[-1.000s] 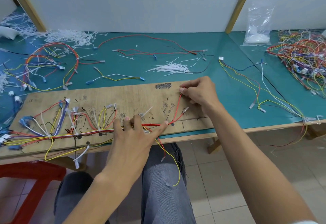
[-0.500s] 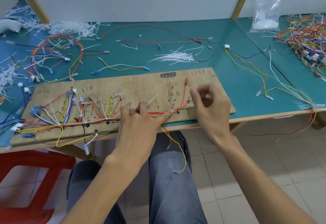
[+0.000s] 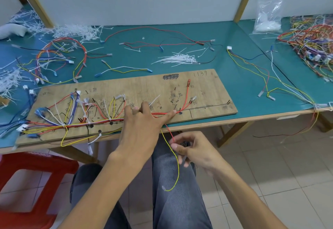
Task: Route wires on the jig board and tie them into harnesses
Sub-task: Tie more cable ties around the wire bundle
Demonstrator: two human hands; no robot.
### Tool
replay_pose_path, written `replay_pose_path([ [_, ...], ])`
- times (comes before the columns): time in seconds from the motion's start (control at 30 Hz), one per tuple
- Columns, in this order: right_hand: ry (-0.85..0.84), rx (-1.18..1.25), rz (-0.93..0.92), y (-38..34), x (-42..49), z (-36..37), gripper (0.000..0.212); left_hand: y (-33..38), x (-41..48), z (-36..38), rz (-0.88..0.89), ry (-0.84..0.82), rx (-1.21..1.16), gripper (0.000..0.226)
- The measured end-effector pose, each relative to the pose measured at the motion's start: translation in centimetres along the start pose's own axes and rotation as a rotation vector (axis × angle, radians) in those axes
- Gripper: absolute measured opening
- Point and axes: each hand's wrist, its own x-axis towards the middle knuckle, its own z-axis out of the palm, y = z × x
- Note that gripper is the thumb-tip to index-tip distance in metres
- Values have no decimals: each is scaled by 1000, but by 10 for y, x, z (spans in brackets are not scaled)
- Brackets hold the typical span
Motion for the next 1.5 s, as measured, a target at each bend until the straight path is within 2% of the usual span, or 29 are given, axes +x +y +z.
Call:
replay_pose_path([
  [0.03,57,-98,-38,0,0,-2,3,0,0,0,-1,1,0,84],
  [0.13,278,-506,-213,0,-8,-11,9,0,-1,1,-1,0,-9,84],
  [0.2,354,-643,-318,-7,-17,-23,11,1,-1,1,-1,1,-14,84],
  [0.3,418,-602,-363,-18,-23,-46,20,1,0,-1,-4,-2,-19,84],
  [0.47,504,-655,-331,-49,-10,-83,20,2,-3,1,-6,5,-32,90],
  [0.6,481,-638,-245,-74,16,-99,21,5,-4,6,12,44,-21,92],
  [0.7,422,-450,-123,-82,29,-101,19,6,-4,11,27,64,-11,89],
  [0.83,297,-18,-20,-89,36,-105,11,11,-5,18,45,65,28,93],
  [0.93,54,435,136,-98,39,-117,25,12,-4,19,43,75,18,93],
  [1.03,-93,518,167,-102,44,-124,26,12,-3,19,36,78,-8,91],
  [1.2,68,291,57,-110,57,-115,19,13,-3,19,24,63,-35,90],
  [1.4,495,-403,-272,-119,85,-72,26,12,-5,20,29,68,-60,93],
  [1.5,554,-651,-306,-122,101,-57,28,9,-6,20,31,74,-74,95],
])
